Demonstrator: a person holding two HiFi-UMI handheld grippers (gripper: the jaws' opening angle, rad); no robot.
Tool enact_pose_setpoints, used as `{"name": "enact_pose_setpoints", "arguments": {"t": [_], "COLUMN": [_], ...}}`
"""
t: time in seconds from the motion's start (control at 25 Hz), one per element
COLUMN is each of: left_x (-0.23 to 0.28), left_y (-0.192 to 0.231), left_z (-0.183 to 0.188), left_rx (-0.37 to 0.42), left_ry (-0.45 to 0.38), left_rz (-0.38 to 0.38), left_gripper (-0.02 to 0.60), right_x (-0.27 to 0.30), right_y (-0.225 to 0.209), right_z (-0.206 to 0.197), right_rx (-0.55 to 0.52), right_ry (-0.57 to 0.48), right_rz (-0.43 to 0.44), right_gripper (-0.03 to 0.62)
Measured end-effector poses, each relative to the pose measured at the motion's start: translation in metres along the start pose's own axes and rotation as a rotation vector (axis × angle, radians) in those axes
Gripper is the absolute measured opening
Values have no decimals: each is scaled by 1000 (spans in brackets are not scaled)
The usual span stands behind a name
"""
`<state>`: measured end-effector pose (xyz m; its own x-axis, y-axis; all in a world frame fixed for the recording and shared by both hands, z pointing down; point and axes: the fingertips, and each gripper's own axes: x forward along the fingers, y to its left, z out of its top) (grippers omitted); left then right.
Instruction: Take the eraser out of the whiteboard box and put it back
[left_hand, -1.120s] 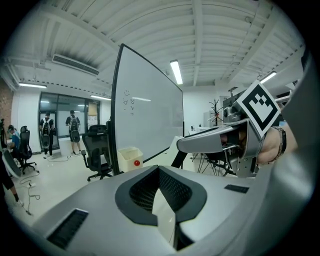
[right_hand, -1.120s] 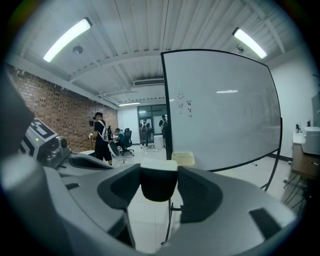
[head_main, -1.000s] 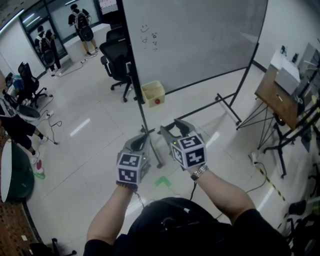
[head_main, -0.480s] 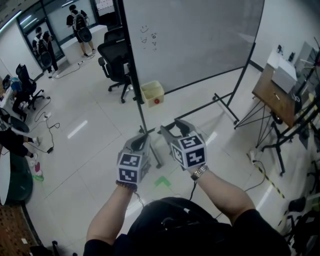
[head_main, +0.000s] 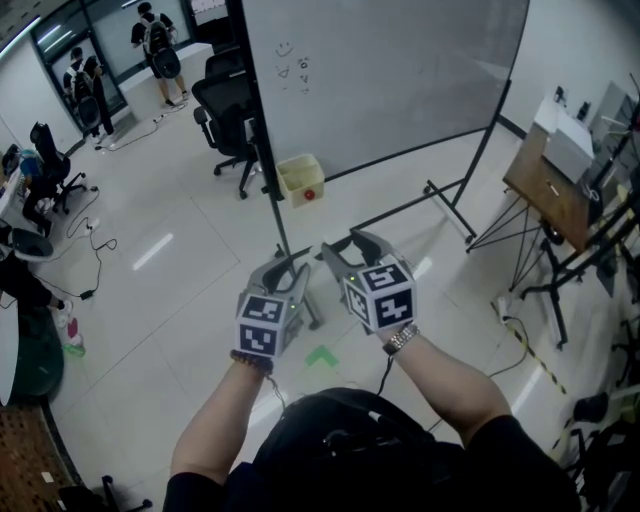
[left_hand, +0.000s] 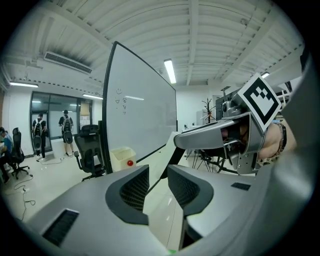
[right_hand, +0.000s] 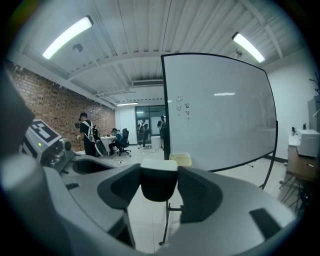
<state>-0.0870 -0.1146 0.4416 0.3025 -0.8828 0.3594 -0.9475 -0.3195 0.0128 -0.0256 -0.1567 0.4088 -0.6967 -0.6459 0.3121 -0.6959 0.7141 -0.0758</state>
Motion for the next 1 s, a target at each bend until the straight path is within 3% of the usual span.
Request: {"name": "enact_pose_setpoints", "arguments": {"t": [0.32,0.56,0.84,1.0], "left_x": [18,29,40,46], "left_y": [-12,-22,-34,-44], "left_z": [0,3,7,8], "left_rx": [87,204,365,416], "left_ry": [43,71,92,106], "left_rz": [-25,-19,-7,-16], "left_gripper": [186,218,219,219], "right_x": [-3,-8,-16,-22], "right_y": [-6,-9,-12,-10], "right_z": [0,6,9,9], "right_rx": [17,37,36,30], "right_ry": [9,24,41,50], "right_rz": [56,124,193,229], "right_gripper": [259,259,259,259]}}
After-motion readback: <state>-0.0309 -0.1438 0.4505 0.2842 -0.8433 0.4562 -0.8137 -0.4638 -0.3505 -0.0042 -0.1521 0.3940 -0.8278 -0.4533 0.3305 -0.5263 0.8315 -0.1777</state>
